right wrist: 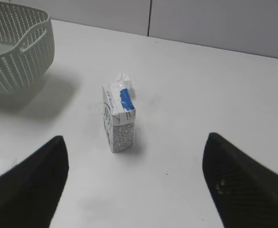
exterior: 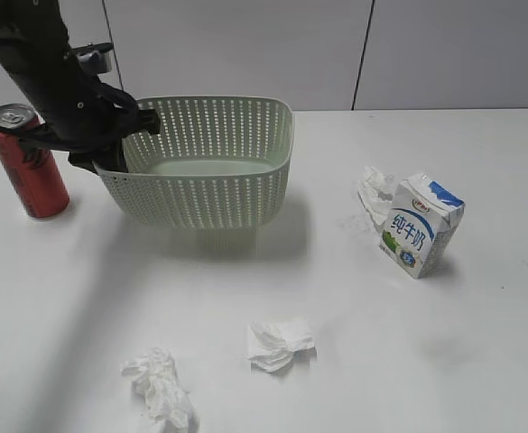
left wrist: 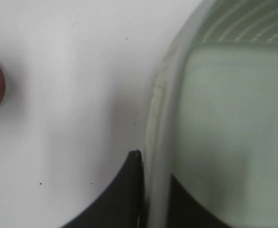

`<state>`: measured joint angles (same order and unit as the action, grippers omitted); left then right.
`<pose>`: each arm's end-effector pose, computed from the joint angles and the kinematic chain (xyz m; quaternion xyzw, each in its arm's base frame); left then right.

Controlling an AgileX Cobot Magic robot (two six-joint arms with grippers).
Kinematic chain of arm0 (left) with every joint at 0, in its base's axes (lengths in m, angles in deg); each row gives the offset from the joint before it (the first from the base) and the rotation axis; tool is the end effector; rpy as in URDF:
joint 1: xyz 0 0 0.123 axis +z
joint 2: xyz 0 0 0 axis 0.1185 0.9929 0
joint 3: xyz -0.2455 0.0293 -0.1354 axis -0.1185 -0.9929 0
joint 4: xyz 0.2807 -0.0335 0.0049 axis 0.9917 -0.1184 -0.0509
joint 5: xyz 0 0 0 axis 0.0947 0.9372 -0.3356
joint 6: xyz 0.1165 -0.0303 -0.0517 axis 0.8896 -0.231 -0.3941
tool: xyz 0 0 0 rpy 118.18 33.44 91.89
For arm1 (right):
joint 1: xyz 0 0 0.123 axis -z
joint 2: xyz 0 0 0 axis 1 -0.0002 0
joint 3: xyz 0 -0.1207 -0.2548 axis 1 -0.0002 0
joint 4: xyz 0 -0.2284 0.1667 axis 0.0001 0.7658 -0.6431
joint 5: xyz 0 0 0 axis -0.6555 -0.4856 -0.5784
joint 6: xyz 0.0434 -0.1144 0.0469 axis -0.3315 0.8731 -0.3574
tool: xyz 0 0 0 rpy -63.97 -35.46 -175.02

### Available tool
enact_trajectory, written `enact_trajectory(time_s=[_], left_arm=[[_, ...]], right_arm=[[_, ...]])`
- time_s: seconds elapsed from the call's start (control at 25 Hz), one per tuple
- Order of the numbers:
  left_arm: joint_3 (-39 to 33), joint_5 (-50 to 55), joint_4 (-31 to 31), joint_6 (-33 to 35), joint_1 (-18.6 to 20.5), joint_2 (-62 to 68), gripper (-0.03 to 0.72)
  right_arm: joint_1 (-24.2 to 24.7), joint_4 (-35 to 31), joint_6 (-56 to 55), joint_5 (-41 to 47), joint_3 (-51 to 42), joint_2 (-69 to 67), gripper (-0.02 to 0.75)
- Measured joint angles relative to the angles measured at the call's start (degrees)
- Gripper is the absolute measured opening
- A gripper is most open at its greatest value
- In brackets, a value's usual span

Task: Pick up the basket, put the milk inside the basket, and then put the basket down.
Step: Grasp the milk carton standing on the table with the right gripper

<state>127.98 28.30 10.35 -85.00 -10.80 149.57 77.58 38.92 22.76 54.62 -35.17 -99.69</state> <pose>0.4191 -0.1500 0.1405 0.0187 0.9883 -0.0991 0.1143 0.1622 0.0469 0.2779 -0.1167 0.8256 0.0920 0.5443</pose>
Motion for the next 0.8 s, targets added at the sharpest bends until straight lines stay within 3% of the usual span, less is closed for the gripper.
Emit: enact_trajectory(time_s=[0.2, 0.48, 0.8], left_arm=[[0.0, 0.0, 0.0, 0.0, 0.0, 0.0, 0.006], [0.0, 0.0, 0.0, 0.0, 0.0, 0.0, 0.006], [0.0, -0.2, 0.0, 0.0, 0.0, 0.0, 0.006]], right_arm=[[0.0, -5.1, 8.6, -1.9, 6.0, -19.3, 0.677], [-0.6, -6.4, 12.3, 0.6, 20.0, -43.5, 0.675], [-1.2, -7.5, 12.9, 6.8, 31.6, -61.3, 0.672]])
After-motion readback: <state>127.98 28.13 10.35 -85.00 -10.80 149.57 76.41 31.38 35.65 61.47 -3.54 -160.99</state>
